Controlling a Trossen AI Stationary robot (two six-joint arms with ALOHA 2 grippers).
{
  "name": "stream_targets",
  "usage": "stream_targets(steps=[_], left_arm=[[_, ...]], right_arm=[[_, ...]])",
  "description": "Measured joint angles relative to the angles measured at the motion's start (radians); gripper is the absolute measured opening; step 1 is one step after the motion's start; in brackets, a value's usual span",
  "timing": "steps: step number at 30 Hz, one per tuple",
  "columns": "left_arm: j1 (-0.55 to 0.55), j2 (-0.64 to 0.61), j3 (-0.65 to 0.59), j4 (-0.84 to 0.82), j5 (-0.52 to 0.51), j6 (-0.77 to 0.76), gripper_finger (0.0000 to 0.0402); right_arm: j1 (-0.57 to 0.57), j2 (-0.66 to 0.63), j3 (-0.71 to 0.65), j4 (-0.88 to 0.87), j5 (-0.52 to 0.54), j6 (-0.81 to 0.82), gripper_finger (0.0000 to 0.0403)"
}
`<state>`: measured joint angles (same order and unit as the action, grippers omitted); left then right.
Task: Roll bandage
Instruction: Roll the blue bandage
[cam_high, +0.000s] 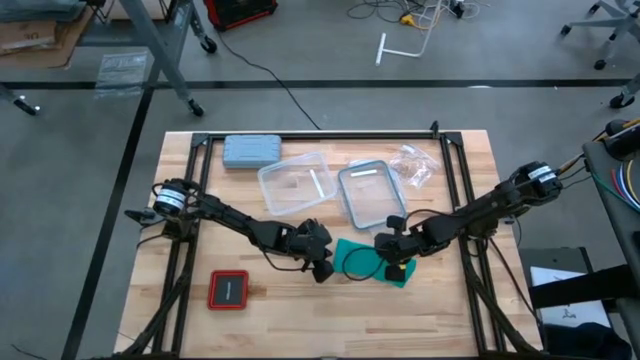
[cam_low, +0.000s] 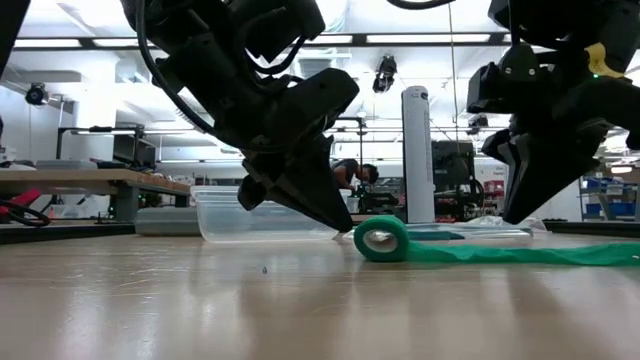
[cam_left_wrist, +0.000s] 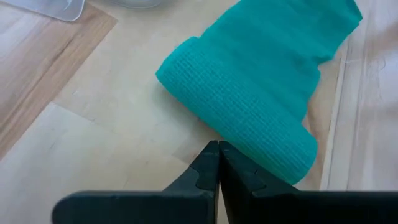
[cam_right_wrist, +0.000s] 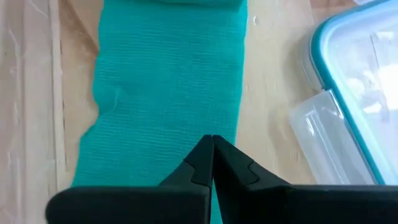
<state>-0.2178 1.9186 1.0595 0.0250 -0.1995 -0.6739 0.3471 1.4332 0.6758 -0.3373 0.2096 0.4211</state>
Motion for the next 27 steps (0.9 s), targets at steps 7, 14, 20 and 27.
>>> stream_targets(steps=[7, 14, 20, 27], left_arm=[[0.003, 0.027, -0.002, 0.013, 0.019, -0.017, 0.0001], [0.004, 0.059, -0.002, 0.108, 0.060, -0.032, 0.0005], [0.004, 0.059, -0.002, 0.153, 0.060, -0.034, 0.0002], [0.006, 0.059, -0.002, 0.173, 0.065, -0.017, 0.0001]], right_arm=[[0.004, 0.002, 0.000, -0.004, 0.000, 0.015, 0.0002], [0.006, 0.002, -0.003, -0.004, 0.000, 0.032, 0.0002], [0.006, 0.002, -0.005, -0.002, 0.001, 0.037, 0.0002], [0.006, 0.002, -0.005, 0.003, 0.001, 0.040, 0.0002]])
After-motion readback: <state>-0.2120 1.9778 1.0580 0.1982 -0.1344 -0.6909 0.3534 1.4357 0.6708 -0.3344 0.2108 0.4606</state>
